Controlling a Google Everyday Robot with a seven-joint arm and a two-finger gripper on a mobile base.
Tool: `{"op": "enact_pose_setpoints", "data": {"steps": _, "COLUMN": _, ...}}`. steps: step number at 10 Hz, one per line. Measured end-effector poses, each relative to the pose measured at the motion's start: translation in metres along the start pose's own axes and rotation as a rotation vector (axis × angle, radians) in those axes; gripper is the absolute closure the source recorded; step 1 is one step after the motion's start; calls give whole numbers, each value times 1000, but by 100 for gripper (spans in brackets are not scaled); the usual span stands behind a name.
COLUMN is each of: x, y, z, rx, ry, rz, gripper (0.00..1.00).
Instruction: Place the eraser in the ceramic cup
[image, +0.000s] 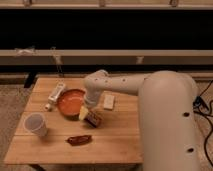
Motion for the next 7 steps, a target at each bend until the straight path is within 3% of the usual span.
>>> {"op": "enact_pose_setpoints", "data": {"steps": 1, "x": -2, "y": 0, "z": 3, "rx": 0, "ry": 9, "rz": -8, "gripper": 24}}
{"op": "enact_pose_setpoints", "data": {"steps": 4, "x": -2, "y": 4, "z": 7, "rx": 10, "ry": 30, "rz": -7, "gripper": 54}}
{"op": "enact_pose_setpoints", "data": {"steps": 7, "x": 1, "y": 8, "z": -9, "rx": 51, "ry": 33, "rz": 16, "gripper": 81}}
